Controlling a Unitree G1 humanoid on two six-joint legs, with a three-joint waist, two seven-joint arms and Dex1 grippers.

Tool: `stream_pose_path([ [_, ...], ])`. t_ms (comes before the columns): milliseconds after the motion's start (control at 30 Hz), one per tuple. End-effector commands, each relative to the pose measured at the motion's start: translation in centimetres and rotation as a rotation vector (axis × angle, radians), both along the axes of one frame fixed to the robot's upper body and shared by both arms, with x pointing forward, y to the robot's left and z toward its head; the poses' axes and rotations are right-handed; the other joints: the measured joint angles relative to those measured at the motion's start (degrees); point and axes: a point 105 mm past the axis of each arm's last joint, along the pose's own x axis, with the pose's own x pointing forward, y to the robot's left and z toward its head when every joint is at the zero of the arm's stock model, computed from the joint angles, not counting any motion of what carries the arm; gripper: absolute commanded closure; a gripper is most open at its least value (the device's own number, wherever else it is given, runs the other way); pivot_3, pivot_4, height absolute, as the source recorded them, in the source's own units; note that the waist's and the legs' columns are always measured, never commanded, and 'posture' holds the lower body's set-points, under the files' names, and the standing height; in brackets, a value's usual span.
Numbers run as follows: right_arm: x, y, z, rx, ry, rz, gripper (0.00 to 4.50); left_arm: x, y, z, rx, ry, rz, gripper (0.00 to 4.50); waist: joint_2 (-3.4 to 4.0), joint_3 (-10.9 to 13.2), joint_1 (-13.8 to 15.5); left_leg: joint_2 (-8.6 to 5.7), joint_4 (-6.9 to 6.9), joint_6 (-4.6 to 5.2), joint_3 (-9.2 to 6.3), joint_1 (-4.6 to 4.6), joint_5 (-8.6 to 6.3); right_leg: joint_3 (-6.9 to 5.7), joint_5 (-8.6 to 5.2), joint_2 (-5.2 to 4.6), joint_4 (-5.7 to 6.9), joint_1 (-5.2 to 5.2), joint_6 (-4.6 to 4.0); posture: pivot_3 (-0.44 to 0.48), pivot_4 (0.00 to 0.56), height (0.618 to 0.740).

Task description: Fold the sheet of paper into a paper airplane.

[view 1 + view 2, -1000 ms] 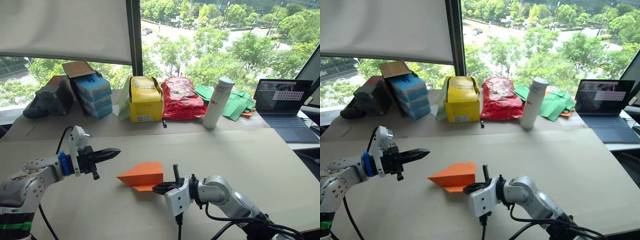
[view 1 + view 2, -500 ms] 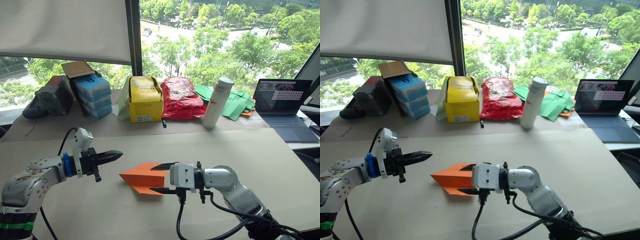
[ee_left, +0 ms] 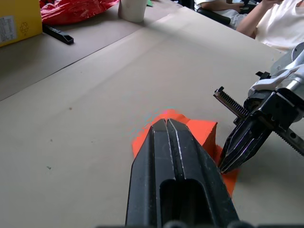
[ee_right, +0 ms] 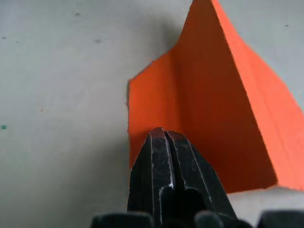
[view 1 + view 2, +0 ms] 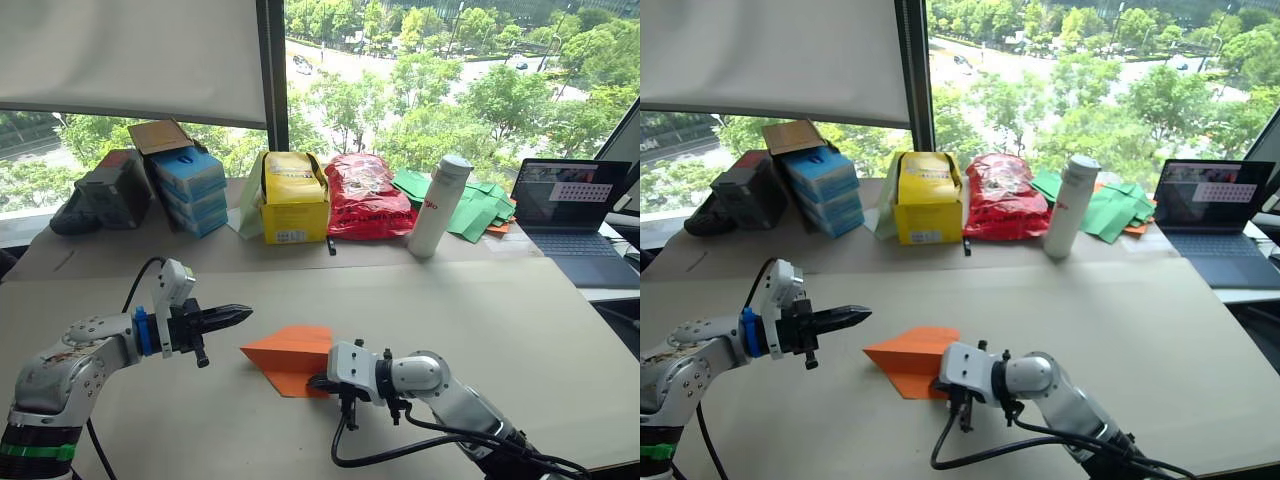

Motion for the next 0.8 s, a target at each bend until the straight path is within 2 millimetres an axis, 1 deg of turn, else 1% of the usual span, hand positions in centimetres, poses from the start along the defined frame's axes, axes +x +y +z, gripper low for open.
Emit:
stream_pose_path([
  [33,-0.4,-0.7,-1.2,-0.069,0.055,0.004,4.48,0.3,-0.8,0.4,0.017,-0.046,-0.044,4.5,0.0,0.0,-0.02,0.0,0.0,0.0,0.0,0.01,0.0,0.01,0.0,0.0,0.01,0.0,0.0,0.0,0.15,0.74],
  [133,0.2,-1.0,-1.2,-0.093,0.048,-0.023,4.48,0.5,-2.0,-0.5,0.069,-0.059,-0.104,4.5,-0.01,-0.01,0.0,0.0,-0.01,0.01,0.0,0.04,-0.01,0.0,0.0,0.04,0.01,0.03,0.0,0.0,0.15,0.74],
  [267,0.4,-1.1,-1.0,-0.097,0.048,-0.031,4.48,0.5,-3.4,-2.0,0.138,-0.059,-0.179,4.5,-0.02,-0.01,0.05,-0.01,0.0,0.03,0.01,0.06,-0.02,0.02,0.0,0.04,0.01,0.05,0.0,0.0,0.15,0.74],
  [433,0.6,-1.2,-0.9,-0.104,0.042,-0.037,4.48,1.5,-4.6,-2.6,0.189,-0.096,-0.213,4.5,-0.02,-0.02,0.28,0.0,0.04,0.08,0.01,0.03,-0.04,0.01,0.0,0.07,0.03,0.04,0.0,0.0,0.15,0.74],
  [500,0.6,-1.3,-0.8,-0.107,0.039,-0.038,4.48,1.4,-5.0,-2.9,0.22,-0.101,-0.247,4.5,-0.03,-0.02,0.43,-0.01,0.07,0.11,0.01,0.02,-0.06,0.0,0.0,0.07,0.03,0.04,0.01,0.0,0.15,0.74],
  [567,0.6,-1.3,-0.8,-0.109,0.037,-0.039,4.48,1.0,-5.1,-3.6,0.265,-0.095,-0.285,4.5,-0.03,-0.02,0.5,-0.01,0.08,0.13,0.03,0.02,-0.07,0.01,0.0,0.07,0.04,0.04,0.01,0.0,0.15,0.74],
  [667,0.7,-1.2,-0.8,-0.109,0.031,-0.044,4.48,-0.2,-5.1,-4.4,0.291,-0.056,-0.344,4.5,-0.03,-0.02,0.47,0.0,0.09,0.14,0.04,0.0,-0.08,0.01,0.0,0.08,0.02,0.03,0.01,0.0,0.15,0.74],
  [767,0.8,-1.2,-0.7,-0.108,0.027,-0.048,4.48,-0.4,-4.9,-4.8,0.301,-0.046,-0.343,4.5,-0.03,-0.02,0.5,0.01,0.09,0.19,0.04,0.01,-0.1,0.02,0.0,0.08,0.04,0.02,0.02,0.0,0.15,0.74],
  [800,0.8,-1.2,-0.7,-0.107,0.026,-0.05,4.48,-0.4,-4.8,-4.9,0.306,-0.047,-0.344,4.5,-0.03,-0.02,0.53,0.02,0.1,0.34,0.03,0.01,-0.19,0.01,0.0,0.08,0.04,0.02,0.02,0.0,0.15,0.74],
])
